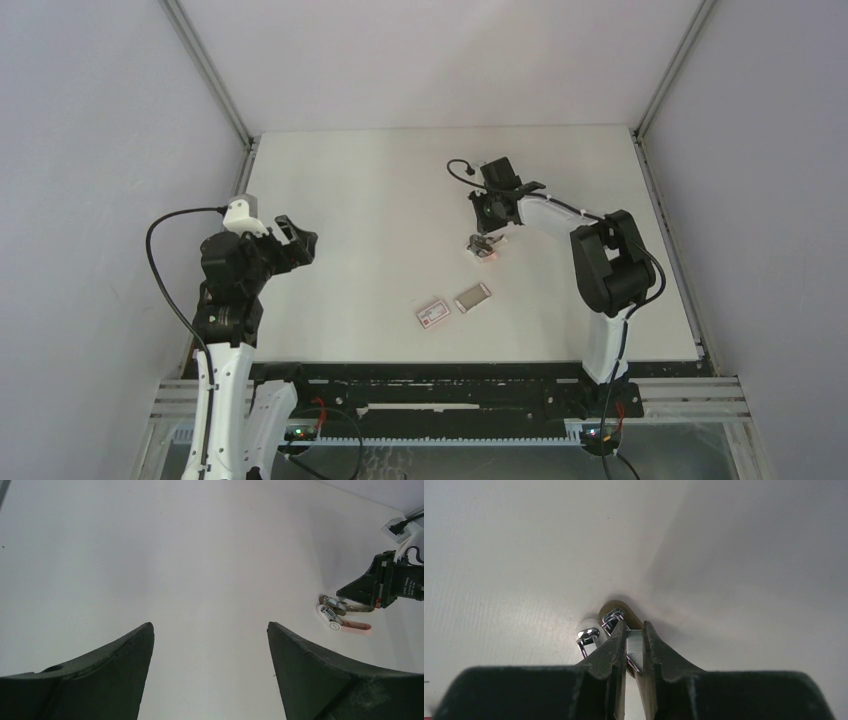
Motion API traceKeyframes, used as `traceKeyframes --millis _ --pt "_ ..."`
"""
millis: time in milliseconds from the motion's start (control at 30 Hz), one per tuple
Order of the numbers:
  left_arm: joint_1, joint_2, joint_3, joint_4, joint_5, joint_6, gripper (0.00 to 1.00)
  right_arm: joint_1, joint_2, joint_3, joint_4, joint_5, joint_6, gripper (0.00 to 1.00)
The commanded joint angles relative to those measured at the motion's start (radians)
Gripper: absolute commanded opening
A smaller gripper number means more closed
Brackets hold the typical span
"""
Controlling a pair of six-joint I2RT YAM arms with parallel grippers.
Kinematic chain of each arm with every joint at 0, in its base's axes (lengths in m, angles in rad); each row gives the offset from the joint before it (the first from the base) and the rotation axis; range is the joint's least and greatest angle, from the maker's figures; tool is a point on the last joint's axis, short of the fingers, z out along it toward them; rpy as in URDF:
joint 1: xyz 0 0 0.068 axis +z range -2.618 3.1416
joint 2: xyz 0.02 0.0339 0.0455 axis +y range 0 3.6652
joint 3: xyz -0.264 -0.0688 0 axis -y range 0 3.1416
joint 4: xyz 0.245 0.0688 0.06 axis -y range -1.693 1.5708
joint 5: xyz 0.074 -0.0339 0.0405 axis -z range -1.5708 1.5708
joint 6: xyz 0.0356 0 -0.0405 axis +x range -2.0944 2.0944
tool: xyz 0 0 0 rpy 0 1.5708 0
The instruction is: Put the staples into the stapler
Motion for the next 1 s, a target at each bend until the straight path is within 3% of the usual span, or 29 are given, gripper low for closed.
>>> traceKeyframes --millis 0,533,967 --pt "0.008 -0.012 0.007 0.037 0.034 0.020 0.87 -0.019 -0.055 -0.012 0.018 0.012 0.067 0.09" --pt "0.007 0.001 -0.004 0.048 0.030 0.016 0.87 -0.095 -0.022 -0.015 -0.031 0.067 0.125 0.09" --pt "0.007 -0.002 -0.003 0.046 0.025 0.017 0.87 -0.087 0.011 -0.015 -0.114 -0.022 0.088 0.09"
